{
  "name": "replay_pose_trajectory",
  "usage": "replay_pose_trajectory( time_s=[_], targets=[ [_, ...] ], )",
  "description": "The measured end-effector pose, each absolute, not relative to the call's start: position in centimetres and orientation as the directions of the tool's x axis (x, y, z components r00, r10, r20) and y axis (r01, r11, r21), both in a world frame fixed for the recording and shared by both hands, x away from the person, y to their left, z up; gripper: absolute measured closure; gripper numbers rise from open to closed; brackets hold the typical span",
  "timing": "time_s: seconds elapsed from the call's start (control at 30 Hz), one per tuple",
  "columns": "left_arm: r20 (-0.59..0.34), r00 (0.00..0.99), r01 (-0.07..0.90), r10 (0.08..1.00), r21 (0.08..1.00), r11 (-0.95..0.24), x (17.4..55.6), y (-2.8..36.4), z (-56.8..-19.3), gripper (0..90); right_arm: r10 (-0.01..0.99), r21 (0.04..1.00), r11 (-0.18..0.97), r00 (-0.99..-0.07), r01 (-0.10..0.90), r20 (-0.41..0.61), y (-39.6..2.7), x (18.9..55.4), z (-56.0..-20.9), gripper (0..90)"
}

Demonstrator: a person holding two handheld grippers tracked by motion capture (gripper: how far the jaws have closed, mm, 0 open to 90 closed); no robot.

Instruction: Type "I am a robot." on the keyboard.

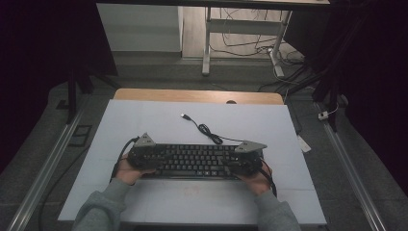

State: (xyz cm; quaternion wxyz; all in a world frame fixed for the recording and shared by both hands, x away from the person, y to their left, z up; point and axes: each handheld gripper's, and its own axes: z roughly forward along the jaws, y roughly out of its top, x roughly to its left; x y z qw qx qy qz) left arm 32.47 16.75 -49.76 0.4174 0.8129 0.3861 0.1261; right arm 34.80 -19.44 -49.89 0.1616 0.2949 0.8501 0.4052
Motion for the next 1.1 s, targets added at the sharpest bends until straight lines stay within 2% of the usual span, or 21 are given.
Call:
replay_pose_trajectory(
  time_s=[0.37,1.1],
  targets=[
    [-0.115,0.660,0.561,0.742,0.733,-0.385,33.6,16.6,-50.8,87.7,0.631,0.790,0.490,-0.775,0.369,-0.029,-19.6,34.7,-49.7,53.5],
    [-0.095,0.660,0.579,0.745,0.695,-0.425,34.5,15.1,-52.1,88.9,0.637,0.791,0.487,-0.770,0.371,-0.030,-20.1,34.5,-49.8,53.5]
  ],
)
